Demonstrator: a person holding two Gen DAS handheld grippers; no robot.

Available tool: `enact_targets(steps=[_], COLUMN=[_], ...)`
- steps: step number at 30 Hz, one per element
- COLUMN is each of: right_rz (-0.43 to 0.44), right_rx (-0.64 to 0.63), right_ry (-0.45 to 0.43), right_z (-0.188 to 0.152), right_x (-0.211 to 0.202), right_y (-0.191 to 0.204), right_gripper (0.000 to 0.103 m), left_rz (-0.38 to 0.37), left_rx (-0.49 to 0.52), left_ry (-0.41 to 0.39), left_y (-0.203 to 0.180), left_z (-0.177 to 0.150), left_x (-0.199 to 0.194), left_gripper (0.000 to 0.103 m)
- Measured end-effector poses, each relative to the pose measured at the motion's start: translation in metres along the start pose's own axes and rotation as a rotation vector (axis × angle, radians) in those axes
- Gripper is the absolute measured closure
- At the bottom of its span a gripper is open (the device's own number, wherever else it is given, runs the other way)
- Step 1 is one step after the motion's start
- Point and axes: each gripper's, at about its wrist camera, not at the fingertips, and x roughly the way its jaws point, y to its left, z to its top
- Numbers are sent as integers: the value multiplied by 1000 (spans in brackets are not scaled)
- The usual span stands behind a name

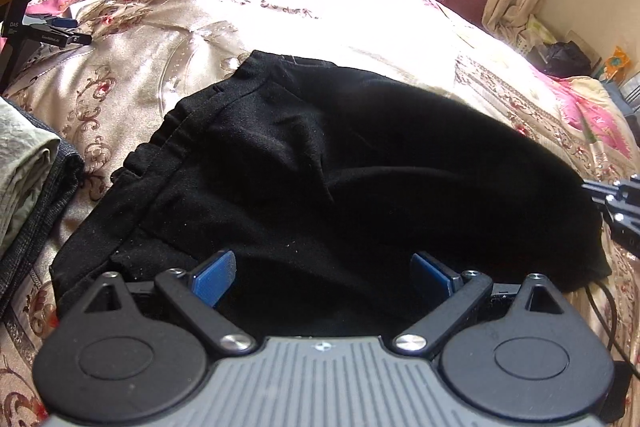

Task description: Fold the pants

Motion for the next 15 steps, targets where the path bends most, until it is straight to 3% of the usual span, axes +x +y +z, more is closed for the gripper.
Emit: enact_targets(steps=[7,15], right_rz=[32,103], right_rx=[-8,40], right_ry=[8,149], right_z=[-57,-119], right_x=[-35,16], right_y=[73,126], right_gripper=[100,99], left_rz=[-18,-18], left_rx=[29,89], left_ry=[-26,-11], left_y=[0,-18], left_z=[-16,-27], left_x=[-34,-37], left_gripper=[0,1])
